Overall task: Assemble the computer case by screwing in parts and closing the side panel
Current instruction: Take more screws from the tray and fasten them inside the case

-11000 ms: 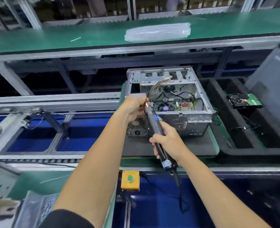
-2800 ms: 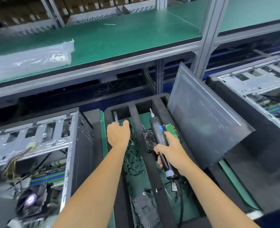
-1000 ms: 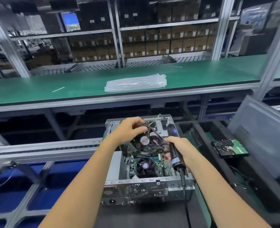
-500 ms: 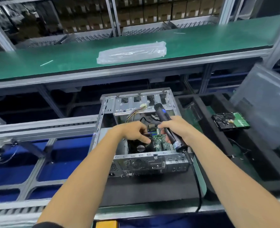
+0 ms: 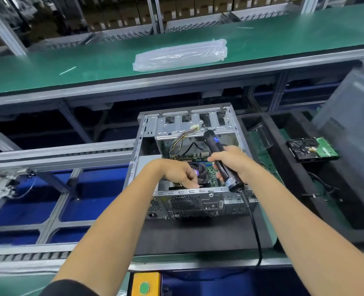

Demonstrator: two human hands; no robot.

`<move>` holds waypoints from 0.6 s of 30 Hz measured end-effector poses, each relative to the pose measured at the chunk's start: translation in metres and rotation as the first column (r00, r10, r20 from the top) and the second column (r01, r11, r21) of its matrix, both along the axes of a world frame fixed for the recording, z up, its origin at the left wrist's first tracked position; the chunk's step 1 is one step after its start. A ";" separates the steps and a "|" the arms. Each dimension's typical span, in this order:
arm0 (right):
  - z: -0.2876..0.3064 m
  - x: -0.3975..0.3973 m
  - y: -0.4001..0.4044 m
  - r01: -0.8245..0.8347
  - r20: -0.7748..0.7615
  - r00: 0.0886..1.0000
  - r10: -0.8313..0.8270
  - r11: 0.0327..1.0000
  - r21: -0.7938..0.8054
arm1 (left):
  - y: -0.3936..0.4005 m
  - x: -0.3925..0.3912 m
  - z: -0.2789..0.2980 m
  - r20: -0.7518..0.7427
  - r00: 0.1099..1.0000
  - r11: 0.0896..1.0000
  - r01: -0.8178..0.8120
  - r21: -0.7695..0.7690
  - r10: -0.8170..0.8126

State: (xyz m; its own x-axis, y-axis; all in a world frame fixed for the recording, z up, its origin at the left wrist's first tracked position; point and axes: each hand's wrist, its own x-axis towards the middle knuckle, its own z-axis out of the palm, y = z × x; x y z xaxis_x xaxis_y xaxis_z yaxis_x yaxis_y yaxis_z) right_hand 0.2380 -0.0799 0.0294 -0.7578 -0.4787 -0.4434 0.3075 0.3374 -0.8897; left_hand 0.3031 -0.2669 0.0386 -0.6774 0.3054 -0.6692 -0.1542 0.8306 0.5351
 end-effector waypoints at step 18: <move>0.006 0.006 0.014 0.022 0.016 1.000 -0.021 1.000 -0.009 | -0.006 -0.002 -0.016 -0.202 0.961 0.982 -0.187 0.032 0.190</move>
